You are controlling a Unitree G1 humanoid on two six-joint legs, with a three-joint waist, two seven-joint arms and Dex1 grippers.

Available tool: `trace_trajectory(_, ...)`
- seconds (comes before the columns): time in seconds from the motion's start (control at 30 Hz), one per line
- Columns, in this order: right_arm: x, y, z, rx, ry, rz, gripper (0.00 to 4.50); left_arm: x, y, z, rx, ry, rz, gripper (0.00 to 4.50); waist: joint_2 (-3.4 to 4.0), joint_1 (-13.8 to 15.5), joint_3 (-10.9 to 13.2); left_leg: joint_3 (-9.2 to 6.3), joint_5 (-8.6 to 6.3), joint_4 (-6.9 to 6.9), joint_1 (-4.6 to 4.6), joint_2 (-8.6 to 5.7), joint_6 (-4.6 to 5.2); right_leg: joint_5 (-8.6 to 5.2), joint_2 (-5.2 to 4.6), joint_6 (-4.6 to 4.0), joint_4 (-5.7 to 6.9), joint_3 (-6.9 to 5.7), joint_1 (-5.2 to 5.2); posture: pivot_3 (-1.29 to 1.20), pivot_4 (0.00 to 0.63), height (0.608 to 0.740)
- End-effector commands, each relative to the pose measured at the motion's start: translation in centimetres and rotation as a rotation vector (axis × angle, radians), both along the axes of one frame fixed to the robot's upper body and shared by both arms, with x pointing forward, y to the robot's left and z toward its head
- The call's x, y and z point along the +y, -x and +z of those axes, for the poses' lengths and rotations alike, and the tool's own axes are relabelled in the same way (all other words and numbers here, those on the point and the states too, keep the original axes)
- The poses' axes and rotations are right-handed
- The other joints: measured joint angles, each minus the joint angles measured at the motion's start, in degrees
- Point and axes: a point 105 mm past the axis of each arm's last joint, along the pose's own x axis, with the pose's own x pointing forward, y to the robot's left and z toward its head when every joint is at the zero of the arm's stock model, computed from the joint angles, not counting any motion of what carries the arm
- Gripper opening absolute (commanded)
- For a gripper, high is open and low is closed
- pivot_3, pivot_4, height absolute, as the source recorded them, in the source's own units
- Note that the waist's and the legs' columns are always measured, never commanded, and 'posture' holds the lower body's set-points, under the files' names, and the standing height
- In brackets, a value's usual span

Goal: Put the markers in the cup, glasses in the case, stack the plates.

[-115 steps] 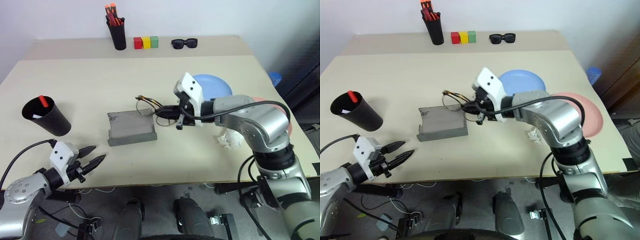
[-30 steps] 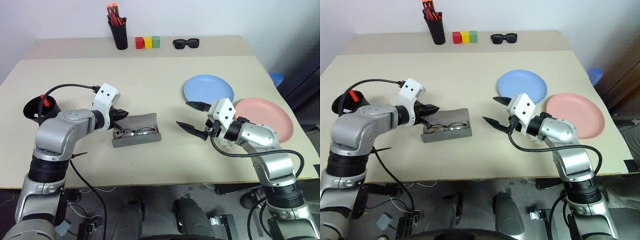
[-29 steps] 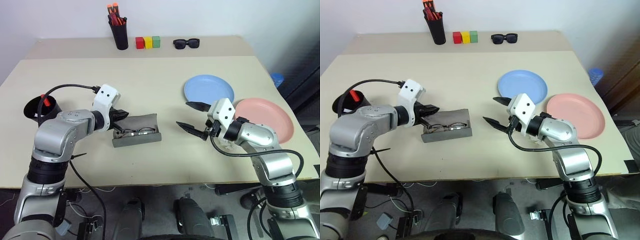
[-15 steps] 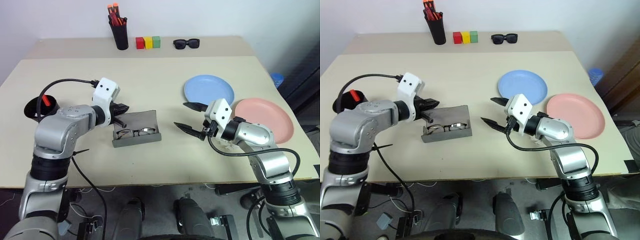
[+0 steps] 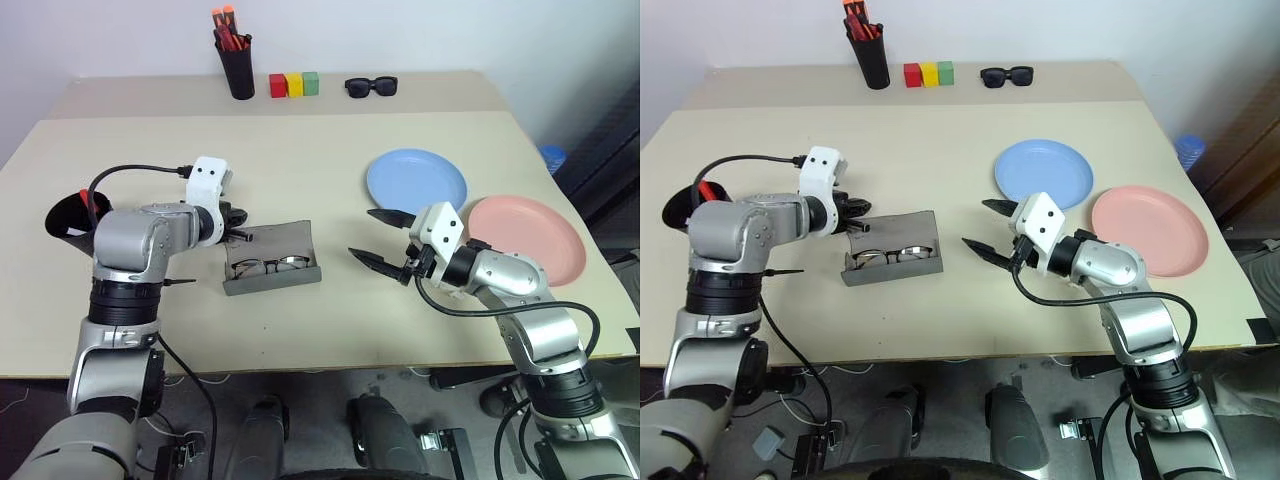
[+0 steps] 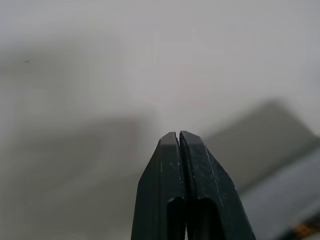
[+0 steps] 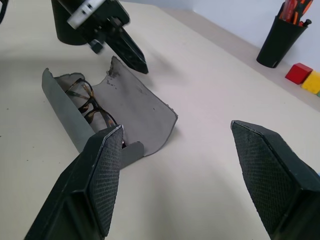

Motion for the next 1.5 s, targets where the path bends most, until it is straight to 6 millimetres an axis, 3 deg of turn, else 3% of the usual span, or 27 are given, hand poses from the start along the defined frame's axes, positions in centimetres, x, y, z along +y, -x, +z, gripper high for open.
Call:
trace_trajectory(0.03, -0.2, 0.5, 1.4, -0.058, -0.009, 0.006, 3.48, 0.2, 1.1, 1.1, -0.039, -0.006, -0.035, 0.02, 0.00, 0.1, 0.0, 0.00, 0.00, 0.00, 0.00, 0.00, 0.00, 0.00, 0.00, 0.00, 0.00, 0.00, 0.00, 0.00, 0.150, 0.740)
trace_trajectory(0.67, -0.1, -0.1, 1.2, -0.053, 0.001, 0.024, 3.48, 0.1, 7.9, -0.6, 0.001, -0.140, -0.266, 0.02, 0.02, 0.0, 0.0, 0.01, 0.00, 0.02, 0.06, 0.01, 0.01, -0.01, -0.01, -0.01, -0.01, 0.02, 0.08, 0.00, 0.150, 0.740)
trace_trajectory(0.97, -0.5, -0.5, 1.1, -0.032, 0.021, 0.013, 3.48, 0.2, 9.9, -1.7, 0.028, -0.218, -0.335, 0.02, 0.02, 0.1, 0.0, 0.03, -0.01, 0.02, 0.05, 0.02, 0.01, -0.01, -0.01, -0.03, -0.03, 0.02, 0.08, 0.00, 0.150, 0.740)
trace_trajectory(1.17, -2.2, -2.9, 0.2, 0.039, 0.107, -0.098, 3.48, -0.9, 8.3, 1.8, -0.253, -0.114, -0.346, 0.02, 0.01, 0.2, 0.0, 0.03, 0.00, 0.03, 0.05, 0.03, 0.01, -0.01, -0.01, -0.04, -0.05, 0.02, 0.08, 0.00, 0.150, 0.740)
trace_trajectory(1.37, -5.6, -6.5, -1.0, 0.009, 0.277, -0.315, 3.48, -3.2, 10.7, 3.4, -0.439, 0.052, -0.516, 0.02, 0.02, 0.2, 0.0, 0.13, -0.01, 0.00, 0.04, 0.03, 0.01, 0.00, -0.04, -0.05, -0.08, 0.07, 0.03, 0.00, 0.150, 0.740)
trace_trajectory(1.5, -7.2, -7.9, -2.5, -0.034, 0.442, -0.381, 3.48, -4.0, 12.1, 2.8, -0.436, 0.102, -0.597, 0.02, 0.02, 0.2, 0.0, 0.13, -0.01, 0.00, 0.02, 0.03, 0.01, 0.00, -0.04, -0.05, -0.08, 0.08, 0.02, 0.00, 0.150, 0.740)
